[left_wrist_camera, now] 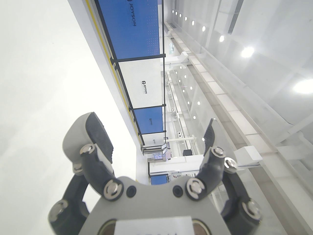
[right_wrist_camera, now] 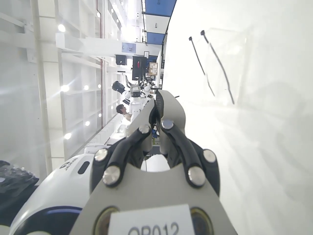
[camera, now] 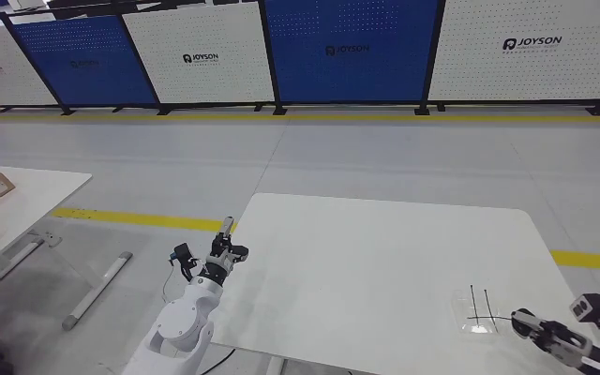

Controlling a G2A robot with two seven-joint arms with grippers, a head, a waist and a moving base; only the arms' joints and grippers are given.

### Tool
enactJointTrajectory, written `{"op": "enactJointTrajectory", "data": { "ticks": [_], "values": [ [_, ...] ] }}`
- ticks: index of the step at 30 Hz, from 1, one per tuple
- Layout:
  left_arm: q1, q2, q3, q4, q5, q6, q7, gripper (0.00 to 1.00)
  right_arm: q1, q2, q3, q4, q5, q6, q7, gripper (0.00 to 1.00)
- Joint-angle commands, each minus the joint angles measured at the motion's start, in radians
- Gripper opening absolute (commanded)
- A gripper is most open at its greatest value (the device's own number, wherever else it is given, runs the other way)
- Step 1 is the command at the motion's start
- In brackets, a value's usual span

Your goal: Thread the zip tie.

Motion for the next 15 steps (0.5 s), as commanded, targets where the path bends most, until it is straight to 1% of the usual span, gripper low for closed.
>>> {"op": "enactJointTrajectory", "data": {
  "ticks": [1,2,4,6,11,13,15],
  "values": [
    [0.000,0.000,0.000,0.000,0.000,0.000,0.000,1.00,-0.023,-0.001,0.019,-0.015,0.067,-0.027,0.017,0.00],
    [0.000,0.000,0.000,0.000,0.000,0.000,0.000,1.00,-0.041,-0.002,0.031,-0.034,0.097,-0.047,0.017,0.00],
    [0.000,0.000,0.000,0.000,0.000,0.000,0.000,1.00,-0.074,-0.004,0.047,-0.074,0.126,-0.069,0.006,0.00],
    [0.000,0.000,0.000,0.000,0.000,0.000,0.000,1.00,-0.115,-0.006,0.062,-0.138,0.139,-0.085,-0.024,0.00],
    [0.000,0.000,0.000,0.000,0.000,0.000,0.000,1.00,-0.202,-0.012,0.068,-0.296,0.137,-0.096,-0.091,0.00],
    [0.000,0.000,0.000,0.000,0.000,0.000,0.000,1.00,-0.230,-0.016,0.038,-0.367,0.098,-0.081,-0.134,0.00],
    [0.000,0.000,0.000,0.000,0.000,0.000,0.000,1.00,-0.230,-0.016,0.038,-0.367,0.098,-0.081,-0.134,0.00]
  ]
}}
